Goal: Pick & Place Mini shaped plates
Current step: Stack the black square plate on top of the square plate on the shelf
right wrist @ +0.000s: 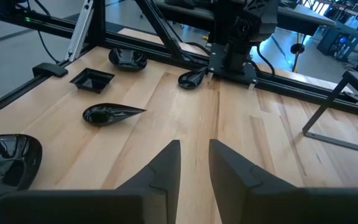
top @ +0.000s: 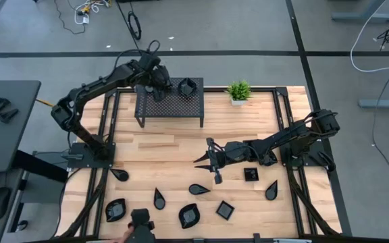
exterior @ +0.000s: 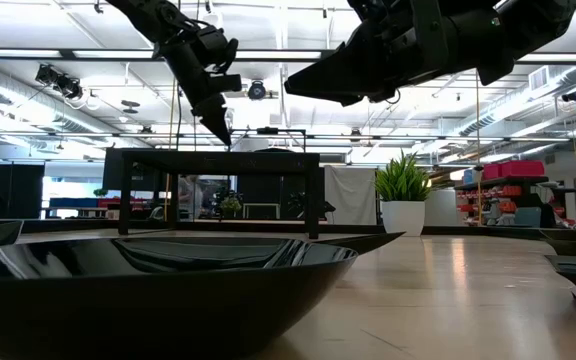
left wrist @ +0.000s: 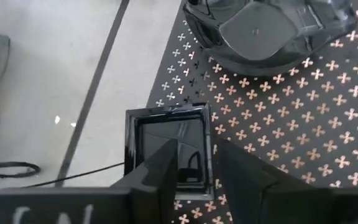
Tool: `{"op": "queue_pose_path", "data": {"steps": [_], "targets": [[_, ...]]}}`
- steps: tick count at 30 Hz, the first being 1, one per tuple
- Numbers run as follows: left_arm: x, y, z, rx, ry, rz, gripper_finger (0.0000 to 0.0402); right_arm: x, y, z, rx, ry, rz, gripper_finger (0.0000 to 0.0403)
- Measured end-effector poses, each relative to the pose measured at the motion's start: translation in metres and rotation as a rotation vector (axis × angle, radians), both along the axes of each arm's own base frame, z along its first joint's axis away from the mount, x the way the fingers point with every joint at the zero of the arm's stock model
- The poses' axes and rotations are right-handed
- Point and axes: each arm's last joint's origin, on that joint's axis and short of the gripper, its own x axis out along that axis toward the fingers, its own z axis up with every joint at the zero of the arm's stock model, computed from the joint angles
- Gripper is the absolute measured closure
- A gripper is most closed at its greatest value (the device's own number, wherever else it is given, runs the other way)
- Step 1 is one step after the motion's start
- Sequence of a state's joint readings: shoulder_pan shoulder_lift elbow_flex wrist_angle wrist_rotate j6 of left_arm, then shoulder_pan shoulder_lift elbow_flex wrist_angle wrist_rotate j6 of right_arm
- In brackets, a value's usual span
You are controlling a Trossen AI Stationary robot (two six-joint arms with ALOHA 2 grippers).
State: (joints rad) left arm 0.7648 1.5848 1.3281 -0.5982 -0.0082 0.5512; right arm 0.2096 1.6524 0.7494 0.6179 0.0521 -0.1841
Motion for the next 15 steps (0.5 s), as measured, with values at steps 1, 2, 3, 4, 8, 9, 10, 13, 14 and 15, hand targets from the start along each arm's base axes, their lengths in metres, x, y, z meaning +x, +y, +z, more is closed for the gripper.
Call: {"op": "queue_pose_path", "data": {"steps": [1,2,3,4,8,9,10,13,14,15], "targets": [[0.0001,-0.0001,0.0,-0.015,-0.015,0.009,0.0279,0.0,0.0,0.0001,0.0,-0.001,0.0,0.0317],[0.0001,-0.0001,0.0,-0.028,-0.027,0.009,0.0278,0.0001,0.0,0.0002,0.0,-0.002,0.0,0.0317],[0.0003,-0.0003,0.0,-0.045,-0.043,0.009,0.0278,0.0001,0.0,0.0003,0.001,-0.003,0.0,0.0317],[0.0008,-0.0008,0.0001,-0.063,-0.059,0.001,0.0279,0.0002,0.0,0.0005,0.001,-0.004,0.0,0.0317],[0.0032,-0.0037,0.0003,-0.113,-0.102,-0.012,0.0294,0.0004,0.0001,0.0013,0.003,-0.013,0.0,0.0317],[0.0042,-0.0049,0.0002,-0.113,-0.1,-0.013,0.0299,0.0005,0.0001,0.0016,0.003,-0.016,0.0,0.0317],[0.0048,-0.0058,-0.0001,-0.11,-0.091,-0.011,0.0305,0.0006,0.0001,0.0019,0.004,-0.019,0.0,0.0317],[0.0057,-0.0061,-0.0007,-0.083,-0.067,0.004,0.0318,0.001,0.0002,0.0034,0.007,-0.035,0.0,0.0317],[0.0066,-0.005,-0.002,-0.079,-0.066,0.007,0.0321,0.001,0.0002,0.0037,0.008,-0.038,0.0,0.0317],[0.0075,-0.0032,-0.0044,-0.079,-0.061,0.007,0.0323,0.0011,0.0002,0.0039,0.009,-0.04,0.0,0.0317]]}}
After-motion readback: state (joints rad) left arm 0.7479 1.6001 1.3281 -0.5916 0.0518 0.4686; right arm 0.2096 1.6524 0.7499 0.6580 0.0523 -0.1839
